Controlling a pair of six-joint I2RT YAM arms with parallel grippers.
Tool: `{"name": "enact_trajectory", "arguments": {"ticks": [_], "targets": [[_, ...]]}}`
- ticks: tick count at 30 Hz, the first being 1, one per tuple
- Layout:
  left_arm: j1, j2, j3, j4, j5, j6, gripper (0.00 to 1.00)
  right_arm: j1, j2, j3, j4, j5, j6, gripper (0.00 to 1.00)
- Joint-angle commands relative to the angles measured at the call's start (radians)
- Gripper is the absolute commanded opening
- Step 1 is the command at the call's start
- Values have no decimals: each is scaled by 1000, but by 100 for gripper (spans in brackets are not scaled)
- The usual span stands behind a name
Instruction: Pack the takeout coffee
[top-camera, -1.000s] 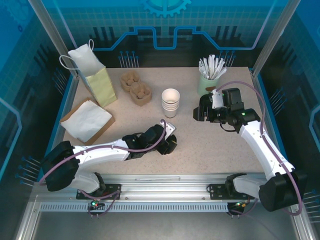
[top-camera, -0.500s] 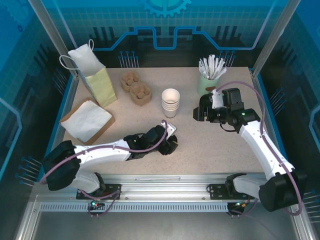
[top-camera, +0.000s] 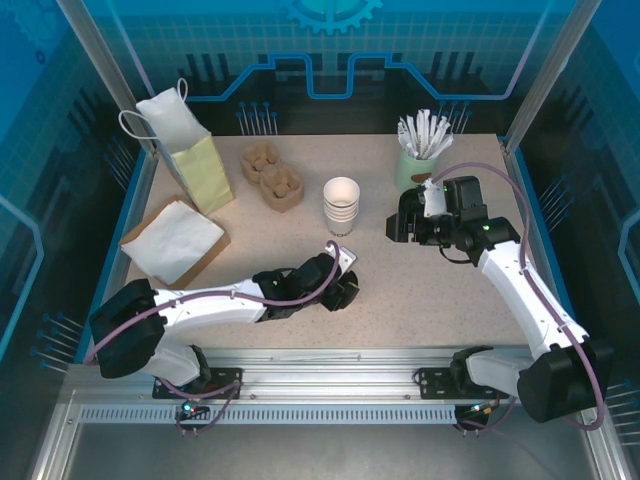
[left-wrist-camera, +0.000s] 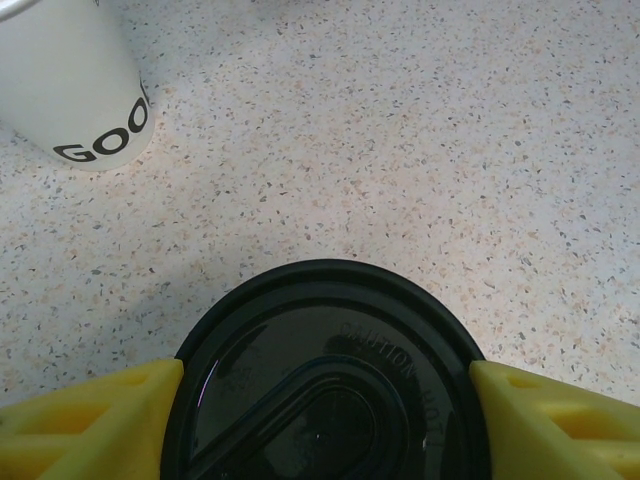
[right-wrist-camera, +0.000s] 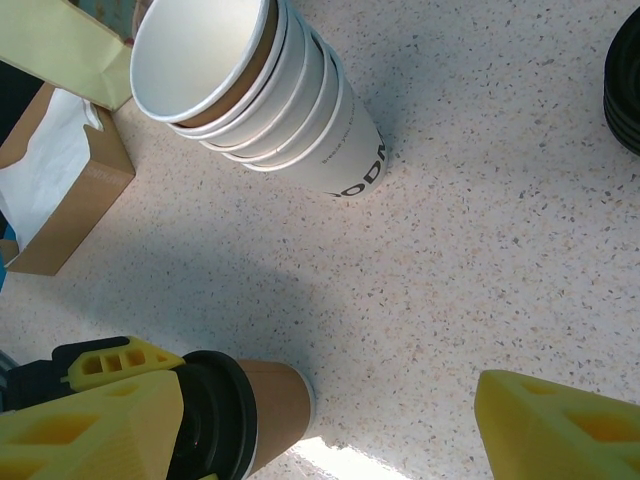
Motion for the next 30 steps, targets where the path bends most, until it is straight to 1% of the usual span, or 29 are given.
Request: {"name": "enact_trajectory", "arguments": {"ticks": [1, 10, 15, 19, 23, 27, 30], "targets": [[-20, 34, -33, -120, 0, 20, 69, 3, 18, 9, -15, -11, -2, 78], [-27, 69, -26, -203, 3, 2, 69, 21, 52, 43, -30, -10, -7, 78], [-30, 72, -33, -226, -11, -6, 65, 31, 57, 55, -38, -3, -9, 78], [-56, 82, -47, -257, -53, -11, 58, 36, 57, 51, -44, 5, -7, 78], [-83, 89, -124, -218, -75, -66, 51, 40, 58, 43, -56, 9, -8, 78], [-91, 129, -165, -182, -79, -111, 49, 46, 59, 33, -52, 10, -1, 78], [-91, 113, -159, -160, -88, -108, 49, 52, 70, 37, -52, 11, 1, 78]]}}
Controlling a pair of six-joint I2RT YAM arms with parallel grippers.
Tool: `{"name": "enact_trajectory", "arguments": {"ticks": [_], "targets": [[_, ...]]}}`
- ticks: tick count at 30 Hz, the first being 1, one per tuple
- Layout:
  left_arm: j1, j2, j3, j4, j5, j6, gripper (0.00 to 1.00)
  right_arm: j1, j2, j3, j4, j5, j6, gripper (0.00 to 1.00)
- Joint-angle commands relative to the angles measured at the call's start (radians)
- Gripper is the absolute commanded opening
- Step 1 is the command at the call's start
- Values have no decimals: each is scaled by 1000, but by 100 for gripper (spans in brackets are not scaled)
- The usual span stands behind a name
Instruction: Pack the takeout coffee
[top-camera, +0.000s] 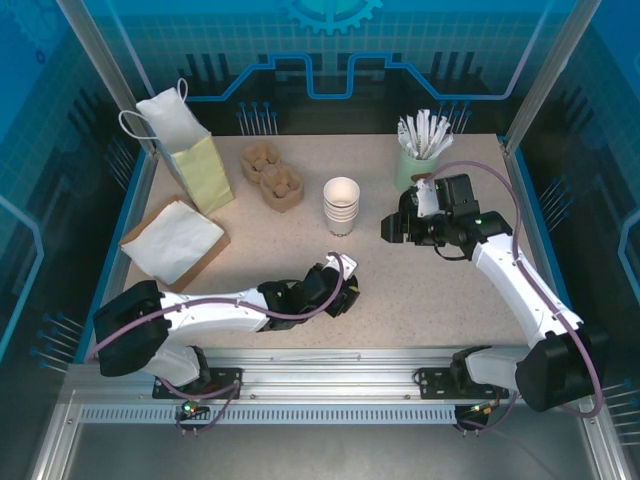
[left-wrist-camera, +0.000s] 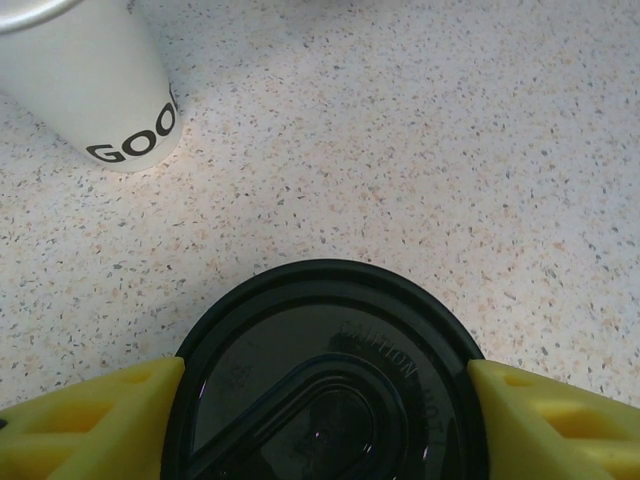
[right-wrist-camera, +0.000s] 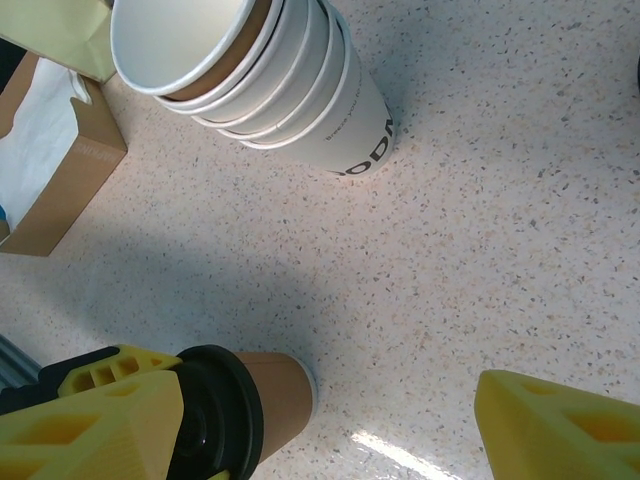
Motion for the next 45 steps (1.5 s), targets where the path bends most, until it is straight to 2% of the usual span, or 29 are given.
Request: {"name": "enact_trajectory", "arguments": {"ticks": [1, 14, 36, 41, 45], "targets": [[-8, 74, -82, -240, 78, -43, 50, 19, 16, 14, -28, 6, 1, 78], [17, 27, 99, -219, 74, -35, 68, 35, 1, 31, -49, 28, -4, 78], [19, -70, 145, -226, 38, -51, 83, 56, 1, 30, -61, 26, -15, 78], [46, -162, 128, -238, 93, -86, 89, 60, -12, -8, -85, -5, -51, 79], [131, -248, 75, -292, 238, -165, 88, 93, -32, -111, -50, -149, -67, 81]]}}
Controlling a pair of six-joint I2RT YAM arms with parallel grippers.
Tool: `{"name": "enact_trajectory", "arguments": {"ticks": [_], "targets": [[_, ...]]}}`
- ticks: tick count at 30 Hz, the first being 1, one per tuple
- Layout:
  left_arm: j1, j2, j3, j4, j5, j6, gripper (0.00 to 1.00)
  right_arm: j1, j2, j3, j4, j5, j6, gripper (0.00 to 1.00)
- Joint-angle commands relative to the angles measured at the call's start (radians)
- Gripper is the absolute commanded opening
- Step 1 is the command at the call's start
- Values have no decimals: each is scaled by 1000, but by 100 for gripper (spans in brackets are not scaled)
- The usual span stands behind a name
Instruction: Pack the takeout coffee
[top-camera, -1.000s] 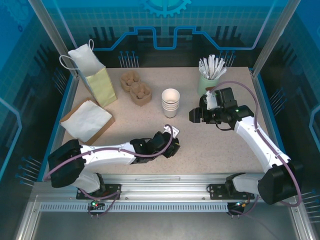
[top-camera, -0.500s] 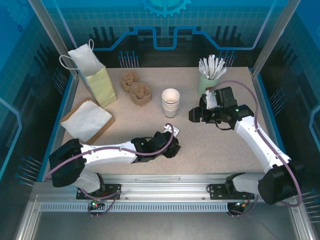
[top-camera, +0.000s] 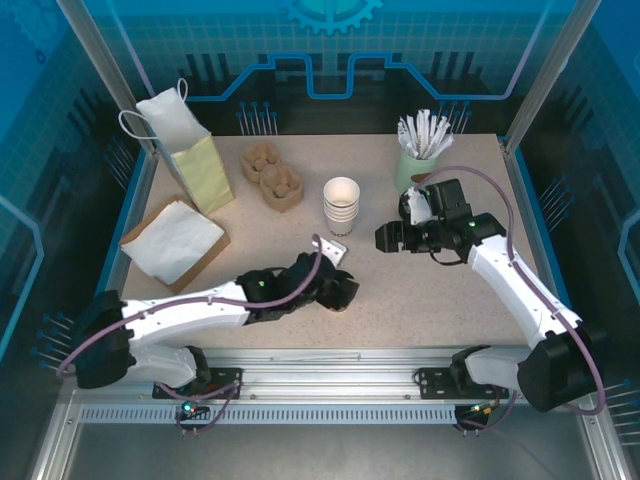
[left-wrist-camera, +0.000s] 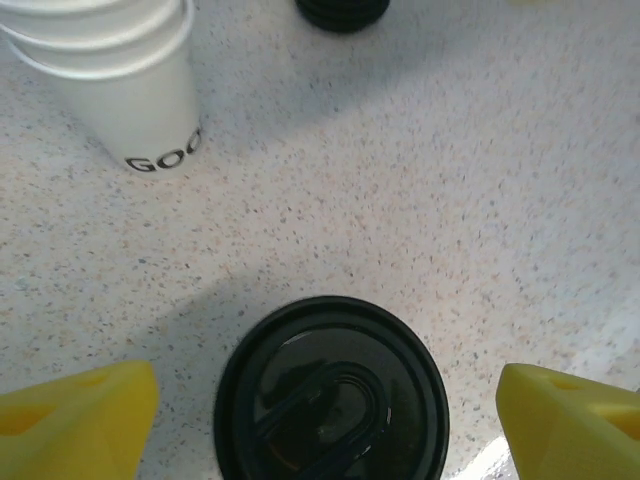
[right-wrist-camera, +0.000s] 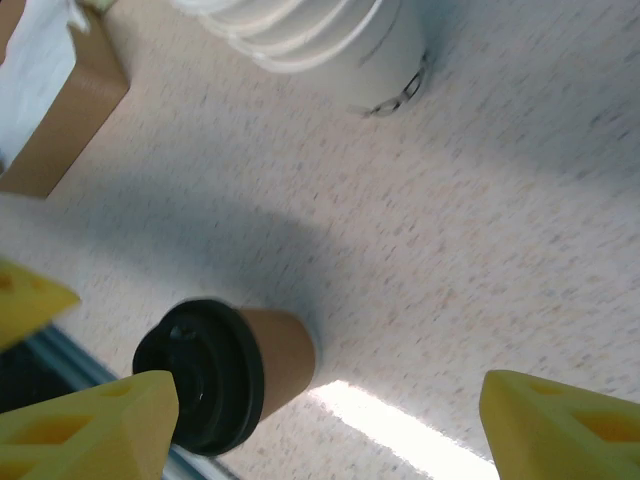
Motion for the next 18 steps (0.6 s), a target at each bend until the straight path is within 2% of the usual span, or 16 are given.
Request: {"name": "enact_trajectory", "arguments": {"ticks": [1, 6, 9, 12, 18], "targets": [[78, -74, -53, -71, 166, -97, 88, 51, -16, -88, 4, -153, -28, 81], [244, -90, -124, -42, 460, -200, 87, 141, 41, -172, 100, -271, -6, 85], [288, -61, -134, 9, 577, -227, 87, 168, 83, -182, 148, -291, 6, 84], [298, -15, -129, 27, 609, -233, 84, 177, 123, -181, 160, -290, -1, 82], [314, 49, -138, 49, 628, -248, 69, 177, 179, -177, 191, -275, 0, 75]]}}
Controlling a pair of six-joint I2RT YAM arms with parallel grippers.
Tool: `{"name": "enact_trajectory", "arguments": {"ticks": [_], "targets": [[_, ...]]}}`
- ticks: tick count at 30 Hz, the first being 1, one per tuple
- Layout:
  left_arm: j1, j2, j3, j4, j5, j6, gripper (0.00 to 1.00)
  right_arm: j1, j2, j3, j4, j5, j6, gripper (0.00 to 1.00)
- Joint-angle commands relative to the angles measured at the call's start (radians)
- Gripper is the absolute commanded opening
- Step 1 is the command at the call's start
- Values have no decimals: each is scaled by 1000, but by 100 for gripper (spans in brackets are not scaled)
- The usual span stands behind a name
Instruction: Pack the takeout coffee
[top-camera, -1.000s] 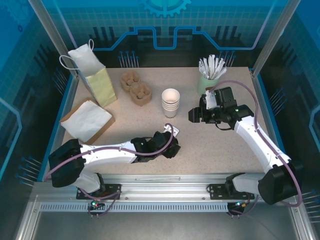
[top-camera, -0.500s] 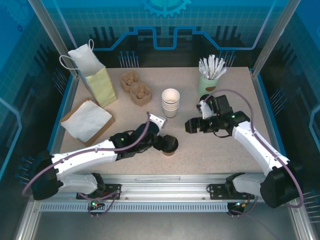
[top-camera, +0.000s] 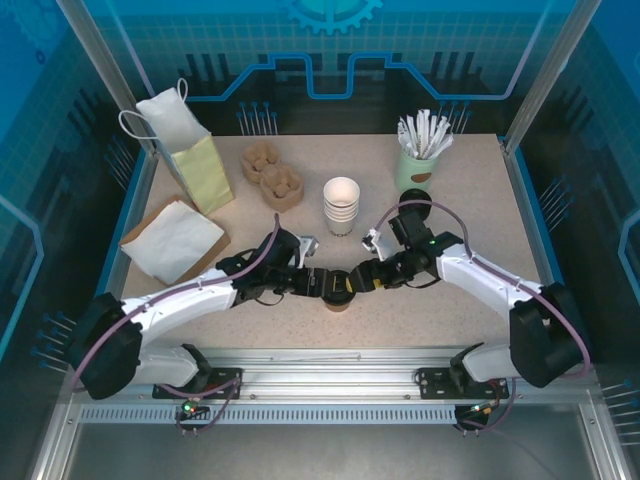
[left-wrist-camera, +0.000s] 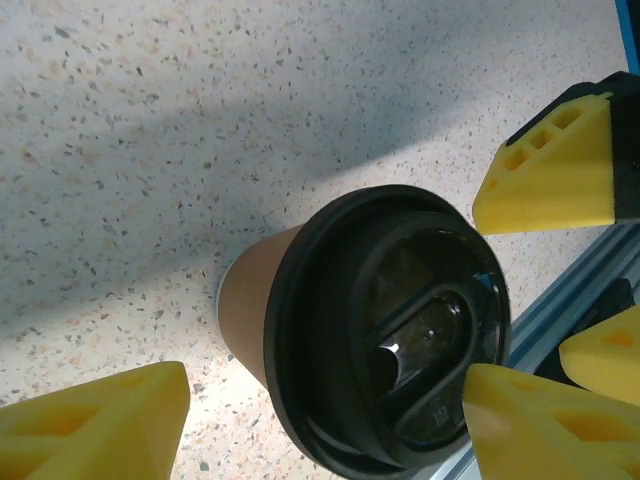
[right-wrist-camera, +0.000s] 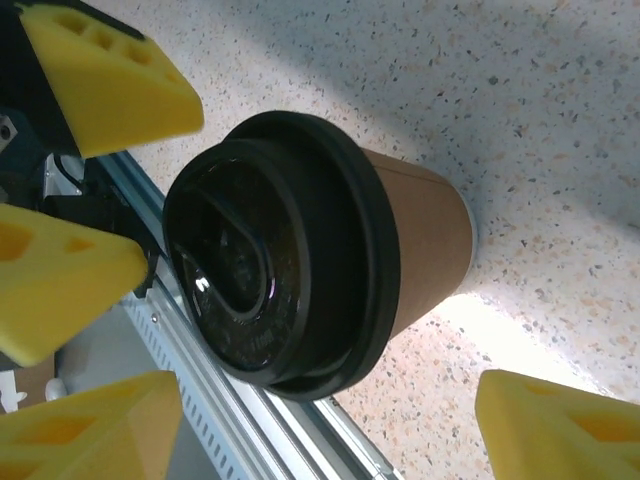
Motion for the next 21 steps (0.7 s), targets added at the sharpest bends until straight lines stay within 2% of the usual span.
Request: {"name": "enact_trajectory", "arguments": {"ticks": [1, 13, 21], "targets": [[16, 20, -18, 31, 59, -25, 68, 12, 29, 0, 41, -21, 4, 73], [40, 34, -66, 50, 75, -37, 51, 17, 97, 0, 64, 10, 19, 59], [52, 46, -108, 95, 93, -57, 44, 16, 136, -14, 45, 53, 36, 50]]}}
